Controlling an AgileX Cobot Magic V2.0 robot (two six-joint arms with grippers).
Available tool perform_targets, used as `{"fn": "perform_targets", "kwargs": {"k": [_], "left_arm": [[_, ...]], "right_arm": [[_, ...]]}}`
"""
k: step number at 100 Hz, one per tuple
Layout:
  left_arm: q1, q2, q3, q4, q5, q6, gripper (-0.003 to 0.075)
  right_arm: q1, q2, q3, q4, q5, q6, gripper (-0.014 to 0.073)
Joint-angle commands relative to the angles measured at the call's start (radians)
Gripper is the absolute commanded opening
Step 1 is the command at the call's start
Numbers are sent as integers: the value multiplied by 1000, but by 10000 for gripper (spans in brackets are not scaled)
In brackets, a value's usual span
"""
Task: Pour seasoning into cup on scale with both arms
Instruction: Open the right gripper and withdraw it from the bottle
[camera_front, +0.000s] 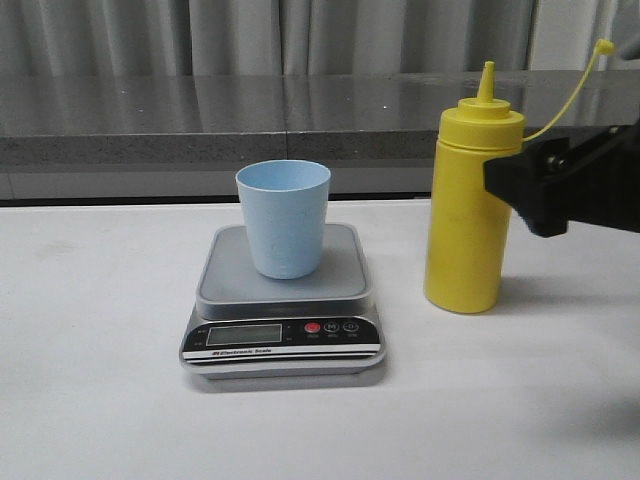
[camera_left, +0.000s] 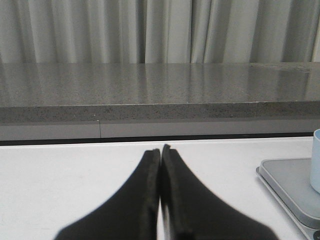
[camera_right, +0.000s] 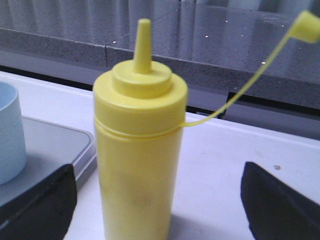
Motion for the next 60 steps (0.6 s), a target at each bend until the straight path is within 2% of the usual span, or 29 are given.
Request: {"fn": "perform_targets", "kwargs": {"k": [1, 14, 33, 60], "left_arm": [[3, -29, 41, -5, -82, -5, -20], [3, -29, 41, -5, -82, -5, -20], [3, -29, 41, -5, -82, -5, -20], [3, -29, 41, -5, -82, -5, -20]], "right_arm": [[-5, -105, 18, 43, -34, -10, 655], [-5, -249, 39, 104, 79, -11, 655], [-5, -482, 33, 147, 349, -25, 655], [-5, -781, 32, 199, 644, -188, 655]]}}
